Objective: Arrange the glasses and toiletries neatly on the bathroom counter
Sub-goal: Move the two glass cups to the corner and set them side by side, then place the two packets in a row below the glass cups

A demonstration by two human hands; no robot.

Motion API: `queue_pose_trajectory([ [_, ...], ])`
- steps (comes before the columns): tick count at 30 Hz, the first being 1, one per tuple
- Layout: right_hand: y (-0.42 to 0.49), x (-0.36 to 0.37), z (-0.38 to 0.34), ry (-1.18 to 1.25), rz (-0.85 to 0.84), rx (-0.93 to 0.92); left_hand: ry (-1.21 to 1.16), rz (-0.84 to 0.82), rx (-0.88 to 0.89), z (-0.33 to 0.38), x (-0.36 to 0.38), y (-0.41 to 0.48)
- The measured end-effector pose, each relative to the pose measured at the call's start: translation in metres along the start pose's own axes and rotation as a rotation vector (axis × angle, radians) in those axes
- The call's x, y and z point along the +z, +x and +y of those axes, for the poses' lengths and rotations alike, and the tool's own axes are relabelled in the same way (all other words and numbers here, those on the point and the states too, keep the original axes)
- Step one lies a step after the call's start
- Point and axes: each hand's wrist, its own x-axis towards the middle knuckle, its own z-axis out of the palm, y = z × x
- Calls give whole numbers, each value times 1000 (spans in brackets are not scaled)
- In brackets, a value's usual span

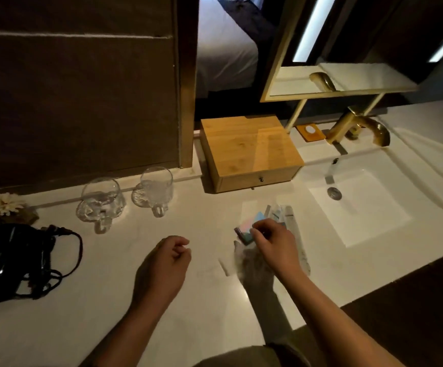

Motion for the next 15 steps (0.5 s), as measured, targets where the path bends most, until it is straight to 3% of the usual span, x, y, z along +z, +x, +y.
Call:
queue_pose_trajectory([
  [3, -3, -34, 38, -114, 82, 52, 75, -153, 104, 34, 38, -7],
  [7, -1, -61, 75, -246, 71, 83, 196, -273, 228, 66, 85, -13],
  [15, 2, -69, 110, -341, -84, 122, 581, -230, 273, 83, 128, -19],
])
